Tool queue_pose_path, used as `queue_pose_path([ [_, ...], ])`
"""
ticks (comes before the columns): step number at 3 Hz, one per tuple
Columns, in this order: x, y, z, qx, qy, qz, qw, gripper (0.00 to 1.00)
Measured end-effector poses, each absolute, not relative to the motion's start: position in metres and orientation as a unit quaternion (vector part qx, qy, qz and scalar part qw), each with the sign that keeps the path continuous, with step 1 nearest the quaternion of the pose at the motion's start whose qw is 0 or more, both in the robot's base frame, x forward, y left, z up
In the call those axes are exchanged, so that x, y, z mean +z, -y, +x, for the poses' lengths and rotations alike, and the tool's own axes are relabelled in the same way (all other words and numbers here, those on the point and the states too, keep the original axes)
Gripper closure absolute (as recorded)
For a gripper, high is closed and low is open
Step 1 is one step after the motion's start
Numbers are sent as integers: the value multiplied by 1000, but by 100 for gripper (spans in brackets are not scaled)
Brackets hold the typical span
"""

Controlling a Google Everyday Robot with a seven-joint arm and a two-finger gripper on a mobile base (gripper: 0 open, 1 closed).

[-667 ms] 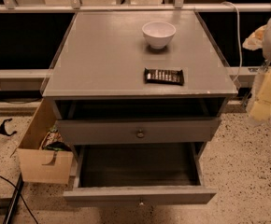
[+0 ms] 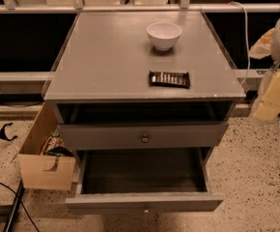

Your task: Close middle drawer

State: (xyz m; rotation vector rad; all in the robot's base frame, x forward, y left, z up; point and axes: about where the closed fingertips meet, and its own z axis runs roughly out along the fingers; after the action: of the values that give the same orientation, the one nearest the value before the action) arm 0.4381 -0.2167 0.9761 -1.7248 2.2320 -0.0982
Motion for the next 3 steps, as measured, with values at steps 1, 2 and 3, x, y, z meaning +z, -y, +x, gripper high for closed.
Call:
queue_pose_path([
  [1, 959, 216, 435, -26, -785, -598, 162, 39],
  [2, 925, 217, 429, -5, -791, -588, 168, 63],
  [3, 886, 215, 421, 17, -791, -588, 170, 86],
])
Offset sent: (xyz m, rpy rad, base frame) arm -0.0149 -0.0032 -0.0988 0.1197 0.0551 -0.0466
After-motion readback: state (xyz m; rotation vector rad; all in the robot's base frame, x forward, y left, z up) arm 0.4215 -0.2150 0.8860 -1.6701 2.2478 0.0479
